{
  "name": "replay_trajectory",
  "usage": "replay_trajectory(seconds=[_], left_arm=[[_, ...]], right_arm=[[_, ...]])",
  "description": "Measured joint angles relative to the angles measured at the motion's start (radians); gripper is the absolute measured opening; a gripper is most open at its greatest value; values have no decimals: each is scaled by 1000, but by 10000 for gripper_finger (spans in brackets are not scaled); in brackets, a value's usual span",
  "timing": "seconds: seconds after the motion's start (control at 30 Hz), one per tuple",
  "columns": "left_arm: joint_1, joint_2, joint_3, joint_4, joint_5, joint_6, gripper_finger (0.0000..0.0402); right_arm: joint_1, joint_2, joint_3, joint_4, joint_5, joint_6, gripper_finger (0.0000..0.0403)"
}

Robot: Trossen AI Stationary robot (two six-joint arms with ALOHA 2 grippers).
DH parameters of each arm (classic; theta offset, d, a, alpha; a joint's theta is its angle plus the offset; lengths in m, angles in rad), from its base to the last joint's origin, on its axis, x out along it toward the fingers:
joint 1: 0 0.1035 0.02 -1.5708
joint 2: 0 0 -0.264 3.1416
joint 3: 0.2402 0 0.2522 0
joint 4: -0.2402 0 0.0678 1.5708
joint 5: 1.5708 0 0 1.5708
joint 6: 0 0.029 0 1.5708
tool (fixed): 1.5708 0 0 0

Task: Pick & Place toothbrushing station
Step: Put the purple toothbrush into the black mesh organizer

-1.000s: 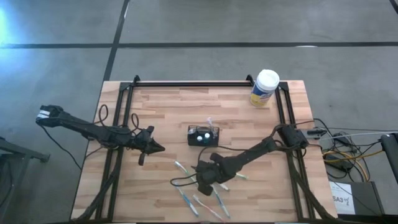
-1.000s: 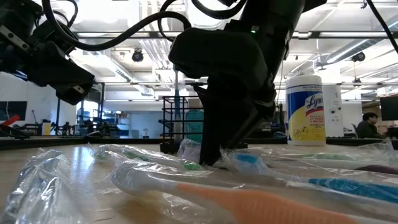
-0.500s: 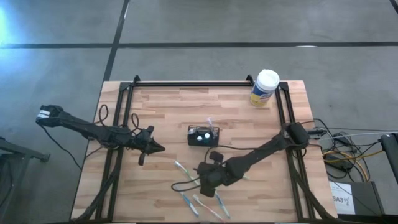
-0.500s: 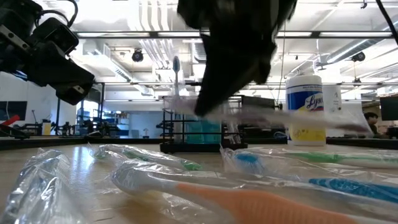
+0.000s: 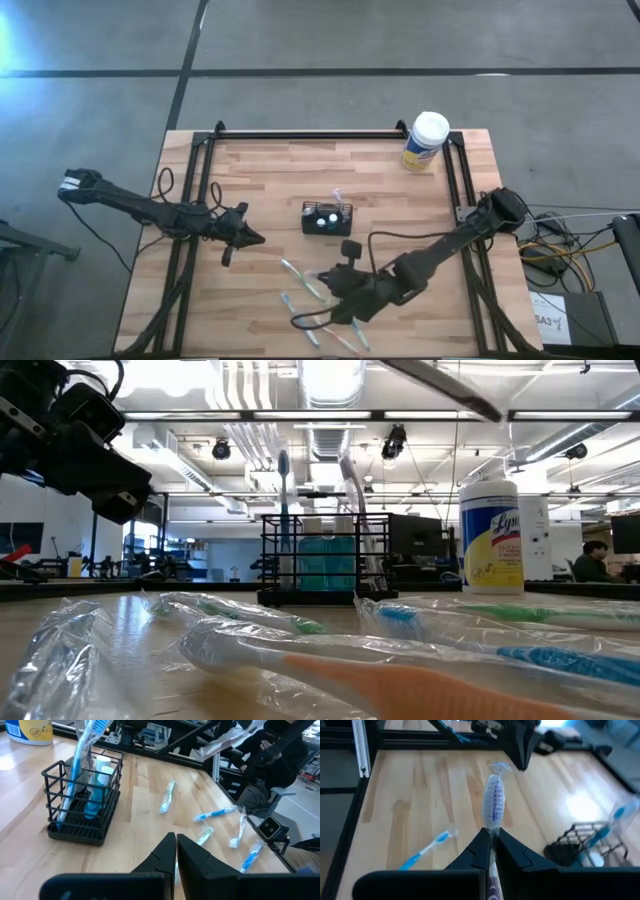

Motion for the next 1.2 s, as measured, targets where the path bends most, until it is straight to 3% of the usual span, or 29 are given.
replay_trajectory(seconds=[0.27, 0.43, 0.57, 0.73, 0.93, 1.2], left_arm=[[0, 0, 0, -1, 0, 0, 19], [0, 0, 0, -2, 2, -1, 19], [0, 0, 0, -16, 2, -1, 19], [0, 1, 0, -27, 2, -1, 19], [0, 5, 0, -28, 2, 16, 19], [0, 6, 0, -29, 2, 21, 19]], right_arm=[[-14, -6, -28, 183, -7, -214, 12], [-49, -79, -148, 319, -10, -306, 12], [-87, -191, -344, 635, -79, -437, 12], [-162, -288, -628, 1124, -314, -538, 12], [-244, -301, -857, 1493, -314, -577, 12], [-306, -227, -996, 1860, -238, -655, 12]])
